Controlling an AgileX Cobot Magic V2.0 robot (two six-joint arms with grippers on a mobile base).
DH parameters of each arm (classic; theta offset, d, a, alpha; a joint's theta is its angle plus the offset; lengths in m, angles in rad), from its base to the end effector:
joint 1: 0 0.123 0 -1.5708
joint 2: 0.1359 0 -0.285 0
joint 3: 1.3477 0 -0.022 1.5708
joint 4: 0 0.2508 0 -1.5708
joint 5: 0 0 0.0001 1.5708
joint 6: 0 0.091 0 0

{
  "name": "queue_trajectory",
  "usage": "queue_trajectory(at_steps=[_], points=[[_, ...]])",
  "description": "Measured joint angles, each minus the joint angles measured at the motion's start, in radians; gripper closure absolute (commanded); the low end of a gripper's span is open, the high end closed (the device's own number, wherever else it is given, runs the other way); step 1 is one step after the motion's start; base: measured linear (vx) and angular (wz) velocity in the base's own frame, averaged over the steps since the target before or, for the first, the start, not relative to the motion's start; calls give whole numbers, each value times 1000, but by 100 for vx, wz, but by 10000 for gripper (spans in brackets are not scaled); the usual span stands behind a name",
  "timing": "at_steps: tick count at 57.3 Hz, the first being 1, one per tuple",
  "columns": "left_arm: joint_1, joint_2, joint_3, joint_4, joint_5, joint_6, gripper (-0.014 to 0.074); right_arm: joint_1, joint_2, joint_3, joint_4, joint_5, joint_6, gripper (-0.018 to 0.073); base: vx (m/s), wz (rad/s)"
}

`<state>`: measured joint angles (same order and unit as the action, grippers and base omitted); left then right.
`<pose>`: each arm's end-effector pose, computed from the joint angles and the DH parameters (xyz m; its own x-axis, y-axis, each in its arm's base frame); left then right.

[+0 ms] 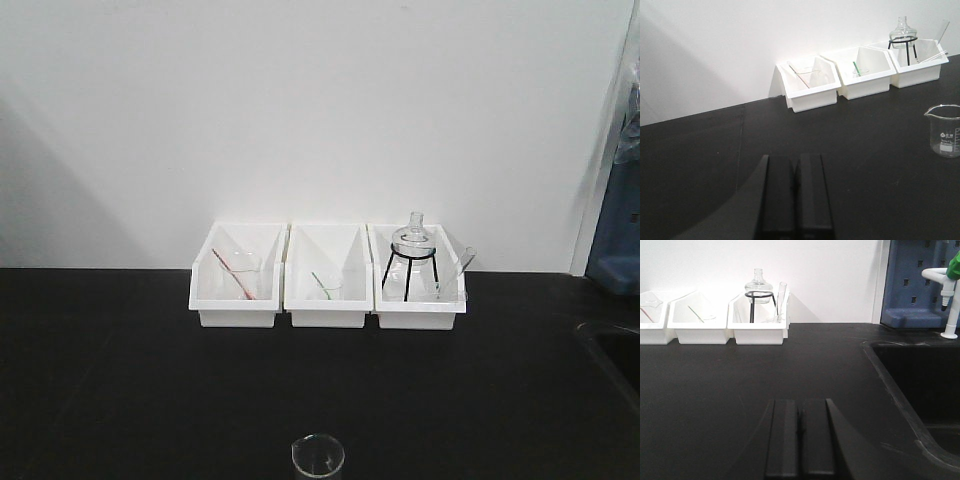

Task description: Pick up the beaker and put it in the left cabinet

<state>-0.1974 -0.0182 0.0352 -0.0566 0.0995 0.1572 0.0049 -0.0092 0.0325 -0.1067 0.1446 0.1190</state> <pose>0.0554 -0.0116 0.1933 -0.0081 0.1043 -0.9945 0.2035 0.9739 0.1005 0.0569 -0.0011 0.1896 -0.0797 0.0130 -0.9967 0.0115 0.9999 0.0121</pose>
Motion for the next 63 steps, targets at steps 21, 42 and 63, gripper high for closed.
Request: queue_trajectory(at_steps=[21, 42, 63], points=[[0, 0, 0, 0, 0, 0, 603, 0, 0, 0, 0, -145, 0, 565, 0, 0], [0, 0, 0, 0, 0, 0, 603, 0, 80, -232, 11, 11, 27, 561, 0, 0], [0, 0, 0, 0, 0, 0, 603, 0, 328, -280, 4, 52, 3, 524, 0, 0]])
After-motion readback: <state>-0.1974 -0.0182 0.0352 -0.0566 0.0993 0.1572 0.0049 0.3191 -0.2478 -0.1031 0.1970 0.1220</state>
